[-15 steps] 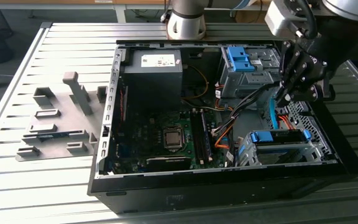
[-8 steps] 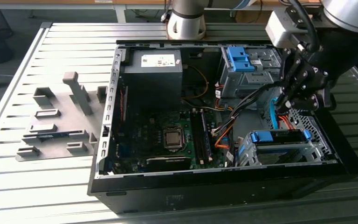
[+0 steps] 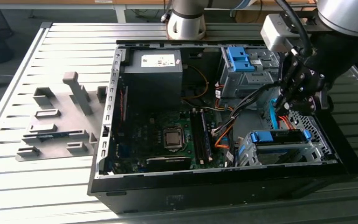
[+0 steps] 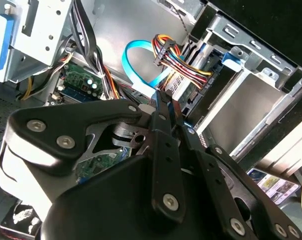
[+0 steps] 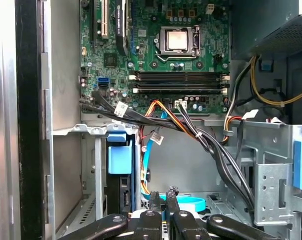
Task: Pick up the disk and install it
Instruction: 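Insert the second disk wire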
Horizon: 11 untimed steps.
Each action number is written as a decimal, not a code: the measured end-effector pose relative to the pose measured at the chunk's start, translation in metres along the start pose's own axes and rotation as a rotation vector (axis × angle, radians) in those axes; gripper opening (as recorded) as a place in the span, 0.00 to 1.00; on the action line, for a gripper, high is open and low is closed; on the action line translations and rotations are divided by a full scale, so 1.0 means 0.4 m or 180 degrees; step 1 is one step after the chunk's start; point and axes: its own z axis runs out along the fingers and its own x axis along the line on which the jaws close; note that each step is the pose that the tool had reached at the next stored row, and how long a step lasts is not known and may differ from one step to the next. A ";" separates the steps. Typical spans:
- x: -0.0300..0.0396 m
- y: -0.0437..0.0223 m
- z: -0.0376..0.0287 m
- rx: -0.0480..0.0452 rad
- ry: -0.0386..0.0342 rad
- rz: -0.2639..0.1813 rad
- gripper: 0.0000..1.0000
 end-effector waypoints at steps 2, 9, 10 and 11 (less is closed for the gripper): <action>0.006 0.000 0.001 0.0000 0.0000 0.0001 0.16; 0.035 -0.001 0.010 0.0005 -0.0013 0.0000 0.16; 0.039 -0.001 0.011 0.0006 -0.0014 0.0000 0.16; 0.042 -0.001 0.012 0.0007 -0.0015 0.0000 0.16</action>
